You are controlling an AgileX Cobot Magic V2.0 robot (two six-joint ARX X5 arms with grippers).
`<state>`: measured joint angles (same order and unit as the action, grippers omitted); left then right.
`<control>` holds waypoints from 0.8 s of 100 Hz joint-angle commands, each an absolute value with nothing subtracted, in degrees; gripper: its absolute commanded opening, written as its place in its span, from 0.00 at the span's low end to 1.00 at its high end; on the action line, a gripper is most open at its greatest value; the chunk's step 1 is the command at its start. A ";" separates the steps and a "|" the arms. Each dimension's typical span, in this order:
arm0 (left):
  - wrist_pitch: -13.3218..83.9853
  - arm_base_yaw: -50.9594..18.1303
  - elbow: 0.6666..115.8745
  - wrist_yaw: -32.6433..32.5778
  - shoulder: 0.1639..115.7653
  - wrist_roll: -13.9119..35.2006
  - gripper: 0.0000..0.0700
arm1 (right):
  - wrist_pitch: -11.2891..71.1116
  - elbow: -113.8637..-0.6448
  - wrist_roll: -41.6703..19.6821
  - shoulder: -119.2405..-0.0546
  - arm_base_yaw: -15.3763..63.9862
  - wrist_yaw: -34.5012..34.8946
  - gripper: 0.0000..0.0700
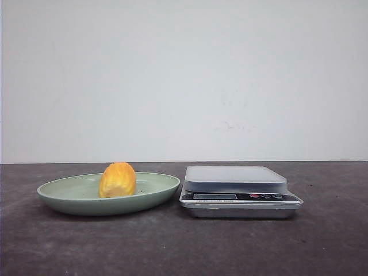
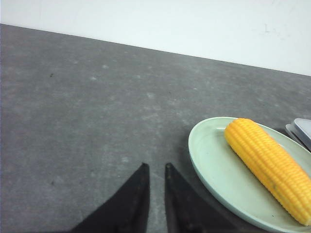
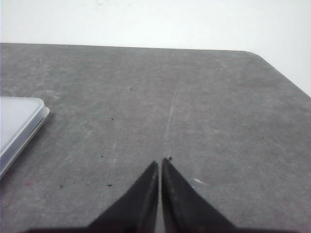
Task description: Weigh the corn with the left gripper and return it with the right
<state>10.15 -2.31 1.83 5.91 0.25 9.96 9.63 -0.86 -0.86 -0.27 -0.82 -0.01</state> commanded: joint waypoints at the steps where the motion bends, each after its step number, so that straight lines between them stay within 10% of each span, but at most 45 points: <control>1: 10.37 -2.26 0.80 5.85 0.19 9.30 0.02 | 8.93 -0.73 -0.64 -0.25 -0.93 -0.03 0.01; 80: 10.37 -2.26 0.80 5.85 0.19 9.30 0.02 | 8.93 -0.73 -0.64 -0.25 -0.93 -0.03 0.01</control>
